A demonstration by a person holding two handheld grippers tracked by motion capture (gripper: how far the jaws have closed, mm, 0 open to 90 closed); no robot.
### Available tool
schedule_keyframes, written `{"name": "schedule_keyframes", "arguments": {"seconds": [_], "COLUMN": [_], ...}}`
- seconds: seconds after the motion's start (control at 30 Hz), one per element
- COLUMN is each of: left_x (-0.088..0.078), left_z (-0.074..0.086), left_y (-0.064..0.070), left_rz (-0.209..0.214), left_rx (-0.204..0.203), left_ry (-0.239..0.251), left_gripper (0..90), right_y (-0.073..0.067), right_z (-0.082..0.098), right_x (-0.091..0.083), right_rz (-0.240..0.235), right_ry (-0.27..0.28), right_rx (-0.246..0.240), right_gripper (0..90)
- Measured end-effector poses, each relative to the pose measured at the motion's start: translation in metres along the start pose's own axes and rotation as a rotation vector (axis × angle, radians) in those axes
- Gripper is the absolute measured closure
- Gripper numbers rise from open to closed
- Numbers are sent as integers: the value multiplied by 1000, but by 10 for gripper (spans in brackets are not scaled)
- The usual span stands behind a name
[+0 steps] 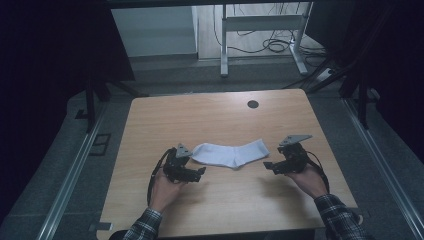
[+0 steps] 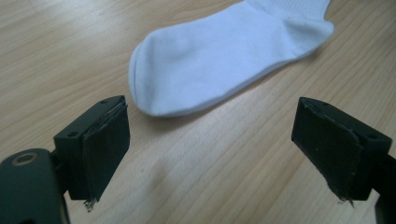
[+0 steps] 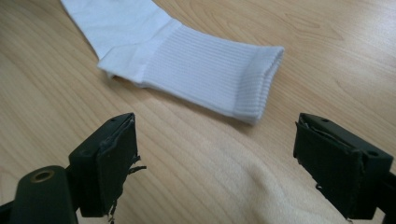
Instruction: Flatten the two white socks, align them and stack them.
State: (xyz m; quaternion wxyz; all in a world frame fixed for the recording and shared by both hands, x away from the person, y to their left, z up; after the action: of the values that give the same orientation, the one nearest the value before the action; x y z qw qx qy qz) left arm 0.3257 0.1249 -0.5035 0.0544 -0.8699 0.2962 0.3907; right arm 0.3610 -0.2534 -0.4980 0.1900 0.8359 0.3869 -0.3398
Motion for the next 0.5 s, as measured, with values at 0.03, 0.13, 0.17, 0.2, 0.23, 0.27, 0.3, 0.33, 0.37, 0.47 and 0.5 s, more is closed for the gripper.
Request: {"name": "schedule_keyframes", "arguments": {"seconds": [0.03, 0.13, 0.17, 0.2, 0.23, 0.27, 0.3, 0.33, 0.37, 0.47, 0.5], "left_x": [-2, -10, -12, -15, -17, -20, -22, -24, -27, -33, -35], "left_z": [2, 8, 10, 12, 15, 18, 20, 23, 26, 32, 35], "left_y": [-1, -3, -4, -6, -7, -10, -12, -14, -17, -22, -23], "left_rz": [-3, -10, -14, -17, -21, -26, -31, -37, -39, -43, -44], "left_rx": [3, 1, 2, -1, -5, -5, -13, -17, -29, -45, -52], "left_ry": [2, 6, 5, 7, 10, 9, 11, 10, 15, 19, 18], "left_gripper": [118, 118, 118, 118, 118, 118, 118, 118, 118, 118, 118], "right_y": [0, -1, -1, -1, -1, -1, -1, -1, 0, 2, 3], "right_z": [1, 6, 7, 9, 11, 13, 15, 17, 19, 27, 29], "right_x": [-2, -7, -9, -11, -12, -14, -16, -18, -20, -25, -26], "right_rz": [1, -2, 0, 0, 0, -1, 0, 1, 1, 6, 8], "right_ry": [2, 0, 2, 2, 2, 3, 2, 1, -1, -9, -12], "right_rx": [-2, 3, 3, 3, 5, 5, 9, 8, 10, 23, 27], "right_gripper": [138, 138, 139, 138, 138, 139, 138, 139, 139, 139, 139]}}
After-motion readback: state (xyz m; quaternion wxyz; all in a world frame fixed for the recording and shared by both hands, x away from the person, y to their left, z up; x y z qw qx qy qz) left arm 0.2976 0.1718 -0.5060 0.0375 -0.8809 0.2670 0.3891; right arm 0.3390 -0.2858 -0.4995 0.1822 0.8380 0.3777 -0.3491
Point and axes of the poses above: each handheld gripper's, and its own axes: x roughly forward along the jaws, z roughly out of its underside, y roughly to its right, the point moved 1 cm from there along x, roughly forward along the jaws, and after that the axes turned 9 degrees about -x, right-handed, at the moved point
